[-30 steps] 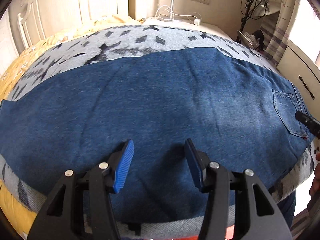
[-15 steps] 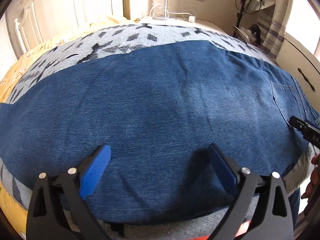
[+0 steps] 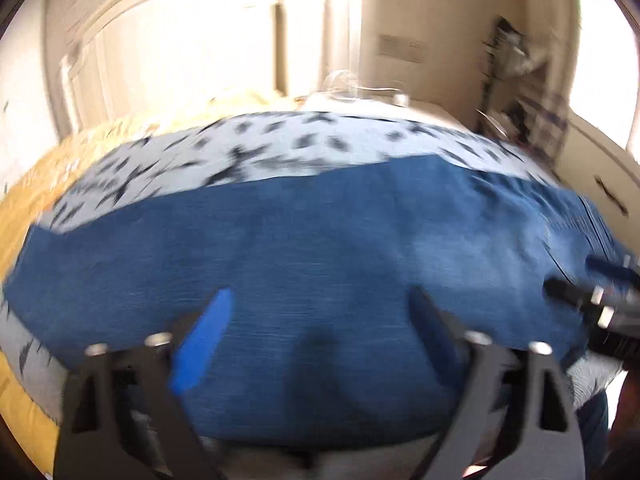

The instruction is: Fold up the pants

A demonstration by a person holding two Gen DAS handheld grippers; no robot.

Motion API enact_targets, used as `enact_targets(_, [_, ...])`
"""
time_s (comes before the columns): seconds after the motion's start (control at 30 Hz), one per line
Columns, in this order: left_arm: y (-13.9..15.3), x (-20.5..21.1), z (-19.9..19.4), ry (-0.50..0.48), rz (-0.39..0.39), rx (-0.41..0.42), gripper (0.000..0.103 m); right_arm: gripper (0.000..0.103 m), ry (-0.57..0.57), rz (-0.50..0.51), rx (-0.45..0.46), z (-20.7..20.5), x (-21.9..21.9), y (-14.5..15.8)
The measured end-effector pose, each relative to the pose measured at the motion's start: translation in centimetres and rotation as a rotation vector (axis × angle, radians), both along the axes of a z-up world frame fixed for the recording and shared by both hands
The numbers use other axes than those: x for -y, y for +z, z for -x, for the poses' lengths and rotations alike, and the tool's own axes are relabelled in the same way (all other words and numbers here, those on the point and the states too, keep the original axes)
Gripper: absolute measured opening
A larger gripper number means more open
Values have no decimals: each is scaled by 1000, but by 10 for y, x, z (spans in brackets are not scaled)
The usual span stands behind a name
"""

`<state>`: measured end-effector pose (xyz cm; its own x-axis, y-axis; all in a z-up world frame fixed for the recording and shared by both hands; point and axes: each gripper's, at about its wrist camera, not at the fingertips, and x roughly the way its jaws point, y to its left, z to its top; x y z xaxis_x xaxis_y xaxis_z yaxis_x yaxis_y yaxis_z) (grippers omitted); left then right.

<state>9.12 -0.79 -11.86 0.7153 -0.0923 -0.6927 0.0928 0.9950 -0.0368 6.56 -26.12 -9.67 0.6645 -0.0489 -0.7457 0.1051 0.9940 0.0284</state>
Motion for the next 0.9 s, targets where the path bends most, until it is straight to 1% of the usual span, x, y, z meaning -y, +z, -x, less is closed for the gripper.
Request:
enact_targets(0.03, [-2,-15,-4,19,24,-17,55,85,35,-15,1,-3,-15,1])
enact_targets(0.07, [-7,-39,-8,51,64,-38,52,85,63,-13,-5,-6,-27,0])
enact_targets(0.1, [-12,-64,-10,85,95,-54,47,83,89,3,-33,-11,-42,-5])
enact_targets(0.13, [-15,-82,-10,114,103,-59,46,81,104,3,-52,-14,-49,-10])
enact_targets(0.17, [-17,-110,-8,158,110,-49,46,80,118,-14,-67,-16,-56,-14])
enact_targets(0.23, [-19,-145,-5,192,116,-32,44,80,126,-50,-114,-21,-64,-25])
enact_targets(0.27, [-22,-163,-4,189,116,-30,44,80,120,-39,-139,-21,-66,-31])
enact_targets(0.3, [-24,-177,-2,208,87,-29,45,80,118,-14,-154,-20,-69,-36])
enact_targets(0.33, [-26,-192,-1,241,67,-23,50,80,126,2,-152,-18,-71,-37])
enact_targets(0.4, [-30,-221,1,312,67,-22,62,82,139,28,-155,-15,-74,-38])
enact_targets(0.43, [-35,-237,2,354,65,-27,63,82,139,35,-159,-15,-75,-38])
enact_targets(0.47, [-40,-258,3,389,82,-29,63,86,134,40,-163,-14,-73,-39])
enact_targets(0.5, [-43,-272,4,407,91,-26,62,87,131,38,-172,-14,-72,-39])
enact_targets(0.53, [-46,-283,5,432,86,-27,62,87,132,35,-174,-13,-71,-40])
enact_targets(0.57, [-48,-299,4,464,64,-33,62,87,133,37,-175,-13,-71,-41])
enact_targets(0.67, [-38,-329,6,542,44,3,61,88,135,42,-177,-13,-71,-42])
enact_targets(0.77, [-27,-346,-1,529,26,38,61,89,137,42,-181,-15,-70,-42])
enact_targets(0.83, [-16,-351,-13,480,11,59,61,89,135,43,-181,-14,-70,-42])
enact_targets(0.9, [-7,-348,-27,448,-34,61,61,91,130,43,-182,-15,-70,-42])
